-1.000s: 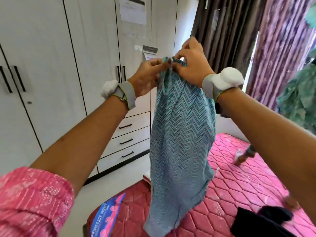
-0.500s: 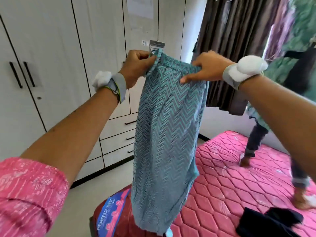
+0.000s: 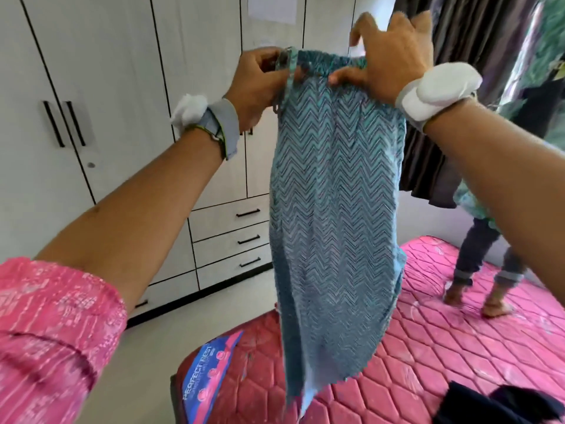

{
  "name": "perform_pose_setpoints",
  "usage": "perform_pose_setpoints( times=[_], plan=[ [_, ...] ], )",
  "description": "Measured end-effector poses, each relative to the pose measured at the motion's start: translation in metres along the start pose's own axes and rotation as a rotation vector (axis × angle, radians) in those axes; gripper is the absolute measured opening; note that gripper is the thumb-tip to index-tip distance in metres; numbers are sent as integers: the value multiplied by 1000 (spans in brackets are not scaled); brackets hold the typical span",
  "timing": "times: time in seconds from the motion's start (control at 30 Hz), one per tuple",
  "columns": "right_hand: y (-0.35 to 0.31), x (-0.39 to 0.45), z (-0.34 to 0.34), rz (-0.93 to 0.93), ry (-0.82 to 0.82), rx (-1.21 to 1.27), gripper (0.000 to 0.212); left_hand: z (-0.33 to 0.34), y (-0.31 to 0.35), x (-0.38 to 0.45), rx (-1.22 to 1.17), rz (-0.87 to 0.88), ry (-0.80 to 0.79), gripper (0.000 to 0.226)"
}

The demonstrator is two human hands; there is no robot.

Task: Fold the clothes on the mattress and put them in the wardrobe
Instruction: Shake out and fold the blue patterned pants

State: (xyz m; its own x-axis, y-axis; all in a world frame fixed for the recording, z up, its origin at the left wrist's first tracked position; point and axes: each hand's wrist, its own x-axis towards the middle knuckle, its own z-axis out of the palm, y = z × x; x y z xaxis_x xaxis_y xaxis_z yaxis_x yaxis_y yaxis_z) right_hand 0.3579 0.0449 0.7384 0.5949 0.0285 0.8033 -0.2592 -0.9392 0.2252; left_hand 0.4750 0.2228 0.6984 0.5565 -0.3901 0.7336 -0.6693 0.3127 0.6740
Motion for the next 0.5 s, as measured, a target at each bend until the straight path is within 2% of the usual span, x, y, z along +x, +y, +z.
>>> perform_pose_setpoints(
  times=[0.07, 0.13, 0.23, 0.4, 0.5],
  plan=[
    [-17, -3, 1, -100, 21, 35, 92, 9, 5, 1, -56, -18, -18, 15],
    [-33, -5, 1, -163, -35, 164, 92, 19, 12, -1, -79, -30, -66, 9],
    [-39, -6, 4, -71, -95, 317, 77, 25, 17, -4, -94, -87, -97, 4],
    [-37, 2, 9, -84, -83, 305, 56, 3, 8, -26, -188, -154, -86, 14],
    [-46, 8, 6, -87, -40, 325, 57, -2, -14, -52, -12, -169, -154, 24]
  ],
)
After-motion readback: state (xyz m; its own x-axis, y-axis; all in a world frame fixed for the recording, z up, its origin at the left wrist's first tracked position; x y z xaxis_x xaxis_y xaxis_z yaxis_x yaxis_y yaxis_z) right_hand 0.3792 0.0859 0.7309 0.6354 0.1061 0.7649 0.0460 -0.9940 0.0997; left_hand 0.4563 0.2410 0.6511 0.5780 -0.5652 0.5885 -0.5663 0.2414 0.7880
